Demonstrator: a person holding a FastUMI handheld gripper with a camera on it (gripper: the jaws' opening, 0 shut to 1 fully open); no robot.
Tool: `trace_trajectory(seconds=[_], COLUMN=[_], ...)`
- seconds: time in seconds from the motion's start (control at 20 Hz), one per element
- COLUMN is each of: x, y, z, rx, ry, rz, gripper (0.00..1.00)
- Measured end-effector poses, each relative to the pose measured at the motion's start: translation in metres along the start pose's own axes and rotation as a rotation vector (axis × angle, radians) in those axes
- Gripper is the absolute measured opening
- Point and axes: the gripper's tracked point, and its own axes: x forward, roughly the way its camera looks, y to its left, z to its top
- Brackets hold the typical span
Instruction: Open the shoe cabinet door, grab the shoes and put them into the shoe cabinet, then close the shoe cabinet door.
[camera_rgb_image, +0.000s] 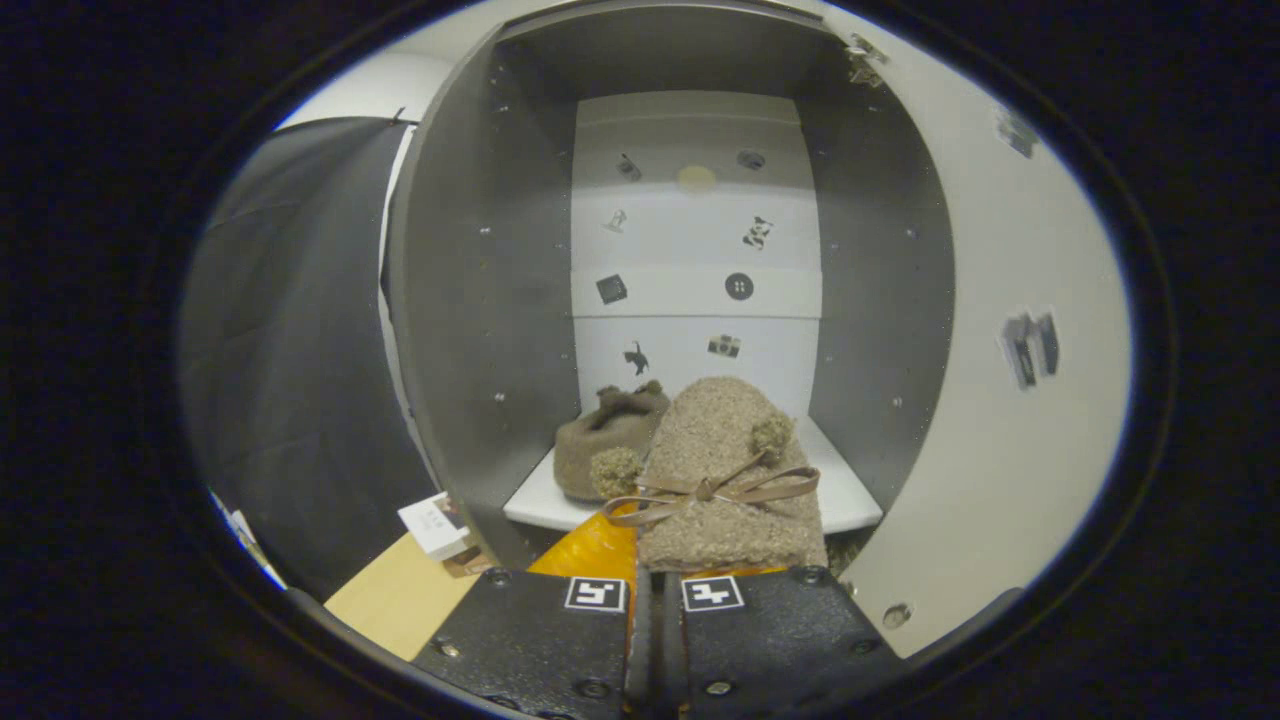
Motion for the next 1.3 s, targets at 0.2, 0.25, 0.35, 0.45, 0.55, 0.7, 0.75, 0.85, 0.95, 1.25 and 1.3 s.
trace_trajectory(seconds=[0.2,0.25,0.35,0.45,0.55,0.7,0.75,0.85,0.95,1.25,1.3], x=[0.058,0.072,0.097,0.122,0.142,0.161,0.165,0.172,0.179,0.192,0.190], y=[-0.012,-0.016,-0.023,-0.029,-0.034,-0.039,-0.040,-0.043,-0.045,-0.049,-0.049], z=[0.026,0.027,0.027,0.025,0.023,0.016,0.015,0.011,0.006,-0.010,-0.011], rx=[0.000,0.010,0.044,0.050,0.034,0.036,0.044,0.048,0.064,0.116,0.105], ry=[-0.011,0.002,0.020,0.036,0.049,0.080,0.088,0.118,0.163,0.310,0.323], rz=[-0.019,-0.025,-0.028,-0.036,-0.043,-0.045,-0.048,-0.057,-0.065,-0.080,-0.081], gripper=[0.08,0.08,0.08,0.08,0.08,0.08,0.08,0.08,0.08,0.10,0.11])
